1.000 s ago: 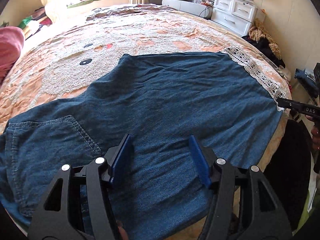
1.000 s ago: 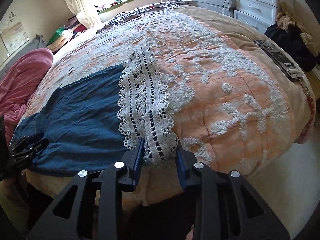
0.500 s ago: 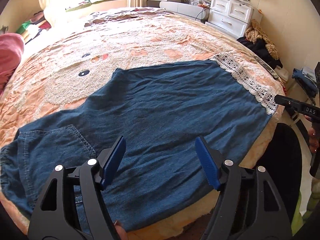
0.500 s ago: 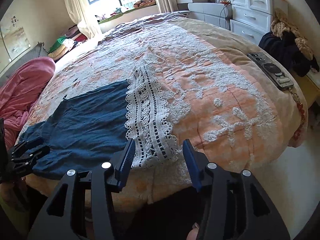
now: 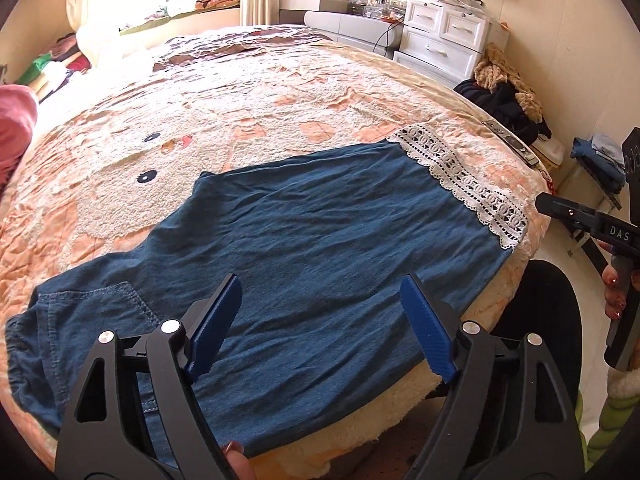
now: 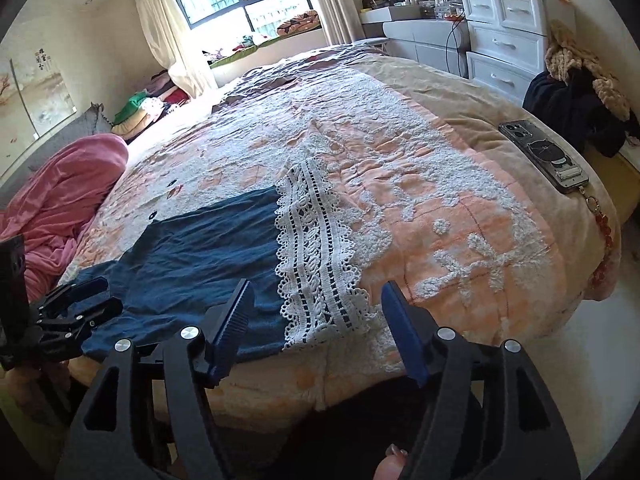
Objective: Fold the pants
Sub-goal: 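Move both open tools toward the lace hem of the garment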
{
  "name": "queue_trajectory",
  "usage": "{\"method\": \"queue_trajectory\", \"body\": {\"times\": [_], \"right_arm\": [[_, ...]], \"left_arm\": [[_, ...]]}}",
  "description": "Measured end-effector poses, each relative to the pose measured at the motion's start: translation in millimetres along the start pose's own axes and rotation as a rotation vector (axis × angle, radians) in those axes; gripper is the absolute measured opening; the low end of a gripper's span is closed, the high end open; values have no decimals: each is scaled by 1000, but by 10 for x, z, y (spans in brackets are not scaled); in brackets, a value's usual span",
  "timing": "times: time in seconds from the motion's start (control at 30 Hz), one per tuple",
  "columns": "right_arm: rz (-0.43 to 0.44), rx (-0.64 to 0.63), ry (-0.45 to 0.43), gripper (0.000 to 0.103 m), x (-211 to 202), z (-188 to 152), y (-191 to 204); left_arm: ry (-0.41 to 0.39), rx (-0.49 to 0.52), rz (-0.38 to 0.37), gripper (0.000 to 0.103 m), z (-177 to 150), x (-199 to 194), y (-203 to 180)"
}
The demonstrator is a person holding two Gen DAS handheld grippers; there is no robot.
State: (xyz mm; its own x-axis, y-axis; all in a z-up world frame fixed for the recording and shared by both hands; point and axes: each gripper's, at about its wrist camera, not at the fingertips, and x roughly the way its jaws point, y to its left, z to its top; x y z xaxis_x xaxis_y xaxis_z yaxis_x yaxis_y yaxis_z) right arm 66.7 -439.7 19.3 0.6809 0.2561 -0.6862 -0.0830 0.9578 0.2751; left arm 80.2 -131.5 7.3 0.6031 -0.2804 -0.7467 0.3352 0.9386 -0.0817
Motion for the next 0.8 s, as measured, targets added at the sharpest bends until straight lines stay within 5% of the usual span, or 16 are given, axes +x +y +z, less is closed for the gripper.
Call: {"method": "queue_trajectory", "body": {"times": [0.2, 0.8], "right_arm": [[6, 10, -7, 79, -14, -3, -22], [25, 23, 33, 82, 252, -48, -23]], "left_arm": [[6, 21, -10, 84, 92, 65, -86], [66, 152, -93, 92, 929, 795, -394]]}}
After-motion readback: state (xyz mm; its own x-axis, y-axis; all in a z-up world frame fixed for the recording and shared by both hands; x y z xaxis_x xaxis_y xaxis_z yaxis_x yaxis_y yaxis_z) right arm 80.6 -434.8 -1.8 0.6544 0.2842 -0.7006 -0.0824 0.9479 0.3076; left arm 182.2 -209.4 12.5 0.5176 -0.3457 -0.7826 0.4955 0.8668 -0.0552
